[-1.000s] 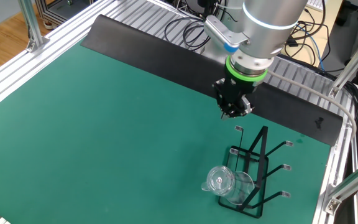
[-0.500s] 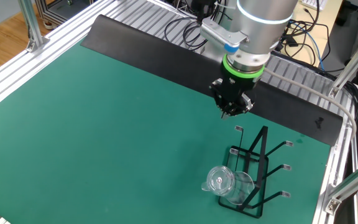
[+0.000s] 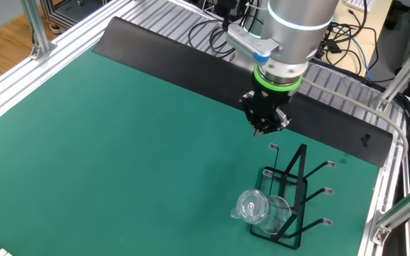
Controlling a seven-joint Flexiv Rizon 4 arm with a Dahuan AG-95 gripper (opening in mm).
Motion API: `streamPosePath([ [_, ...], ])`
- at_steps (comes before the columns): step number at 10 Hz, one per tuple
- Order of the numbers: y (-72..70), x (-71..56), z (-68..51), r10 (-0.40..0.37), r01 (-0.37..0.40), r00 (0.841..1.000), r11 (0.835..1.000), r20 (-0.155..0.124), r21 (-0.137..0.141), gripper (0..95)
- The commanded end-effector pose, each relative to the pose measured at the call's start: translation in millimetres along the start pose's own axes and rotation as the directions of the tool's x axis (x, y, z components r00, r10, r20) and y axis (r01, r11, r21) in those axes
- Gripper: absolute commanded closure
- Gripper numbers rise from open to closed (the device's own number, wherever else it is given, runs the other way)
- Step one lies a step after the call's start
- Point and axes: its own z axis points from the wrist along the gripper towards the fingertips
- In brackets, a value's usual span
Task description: Take the cup off the cup rack
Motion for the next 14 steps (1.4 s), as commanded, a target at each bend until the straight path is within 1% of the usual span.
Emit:
streamPosePath([
  [1,5.3,0.2,-1.5,0.042,-0.042,0.998,0.999,0.048,0.000,95.0],
  [2,7.9,0.4,-1.9,0.053,-0.053,0.997,0.999,0.050,0.010,57.0],
  [3,14.3,0.4,0.4,0.069,-0.071,0.996,0.997,0.057,0.038,19.0],
  [4,21.0,0.3,3.5,0.089,-0.091,0.994,0.995,0.064,0.045,0.0],
  [5,25.7,0.9,4.0,0.106,-0.109,0.992,0.993,0.069,0.046,0.0],
  [6,34.6,2.4,1.8,0.134,-0.137,0.988,0.990,0.074,0.044,0.0],
  [8,41.9,4.0,-0.4,0.183,-0.185,0.981,0.982,0.073,0.034,0.0],
  [9,46.4,5.0,-1.7,0.220,-0.223,0.972,0.974,0.078,0.032,0.0],
  [10,51.1,6.3,-3.1,0.259,-0.261,0.963,0.965,0.075,0.023,0.0],
  [12,60.3,9.5,-5.0,0.296,-0.297,0.953,0.955,0.069,0.013,0.0],
  [13,64.8,12.3,-3.0,0.312,-0.313,0.948,0.950,0.066,0.004,0.0],
  [14,69.2,14.7,-0.3,0.322,-0.323,0.944,0.946,0.072,-0.001,0.0],
])
